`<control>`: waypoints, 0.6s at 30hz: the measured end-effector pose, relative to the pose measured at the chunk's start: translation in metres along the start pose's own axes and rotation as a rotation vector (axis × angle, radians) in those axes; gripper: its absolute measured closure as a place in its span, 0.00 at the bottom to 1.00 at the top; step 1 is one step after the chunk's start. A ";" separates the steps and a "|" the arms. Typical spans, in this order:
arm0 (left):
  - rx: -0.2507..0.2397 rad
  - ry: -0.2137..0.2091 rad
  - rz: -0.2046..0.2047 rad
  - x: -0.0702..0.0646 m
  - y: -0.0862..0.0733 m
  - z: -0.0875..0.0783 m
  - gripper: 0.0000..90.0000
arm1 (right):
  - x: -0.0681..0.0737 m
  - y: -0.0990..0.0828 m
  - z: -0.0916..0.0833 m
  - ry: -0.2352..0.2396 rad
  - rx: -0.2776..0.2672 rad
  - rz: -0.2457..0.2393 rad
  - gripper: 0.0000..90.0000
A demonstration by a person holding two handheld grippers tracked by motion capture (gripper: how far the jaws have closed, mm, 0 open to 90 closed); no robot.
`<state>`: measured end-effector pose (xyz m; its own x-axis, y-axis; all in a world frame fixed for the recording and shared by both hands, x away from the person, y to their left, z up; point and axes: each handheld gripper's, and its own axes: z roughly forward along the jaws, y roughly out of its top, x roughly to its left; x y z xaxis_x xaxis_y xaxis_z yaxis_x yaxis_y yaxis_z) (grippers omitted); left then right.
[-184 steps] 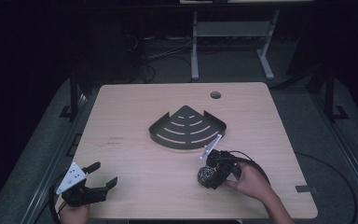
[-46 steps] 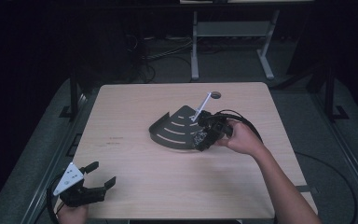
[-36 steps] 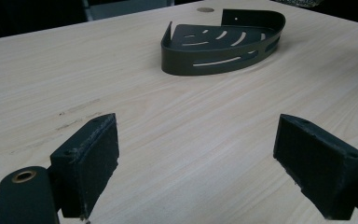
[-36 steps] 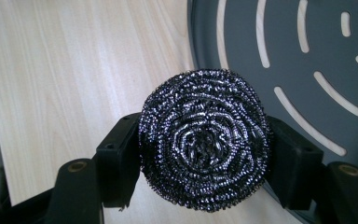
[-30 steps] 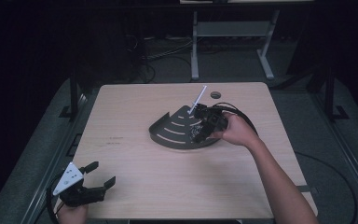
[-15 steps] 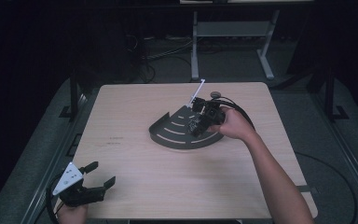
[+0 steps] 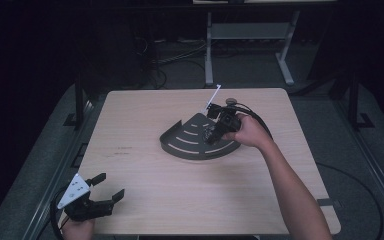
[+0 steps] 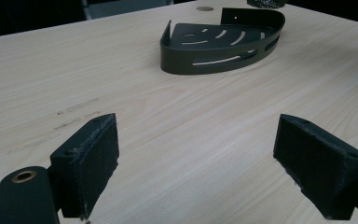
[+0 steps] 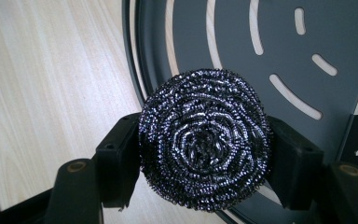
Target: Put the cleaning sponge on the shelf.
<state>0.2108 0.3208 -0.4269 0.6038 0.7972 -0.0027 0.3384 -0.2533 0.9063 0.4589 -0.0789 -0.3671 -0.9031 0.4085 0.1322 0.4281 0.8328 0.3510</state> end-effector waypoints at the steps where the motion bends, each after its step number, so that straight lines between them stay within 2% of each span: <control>1: 0.000 0.001 0.000 0.000 0.000 0.000 0.15 | -0.001 0.000 0.001 0.001 0.000 -0.001 0.37; 18: -0.002 0.000 -0.001 0.000 0.000 0.000 0.15 | -0.013 0.003 0.016 0.001 -0.003 0.036 0.37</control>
<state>0.2108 0.3212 -0.4268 0.6031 0.7976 -0.0038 0.3380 -0.2512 0.9070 0.4723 -0.0758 -0.3821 -0.8870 0.4381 0.1456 0.4605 0.8163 0.3487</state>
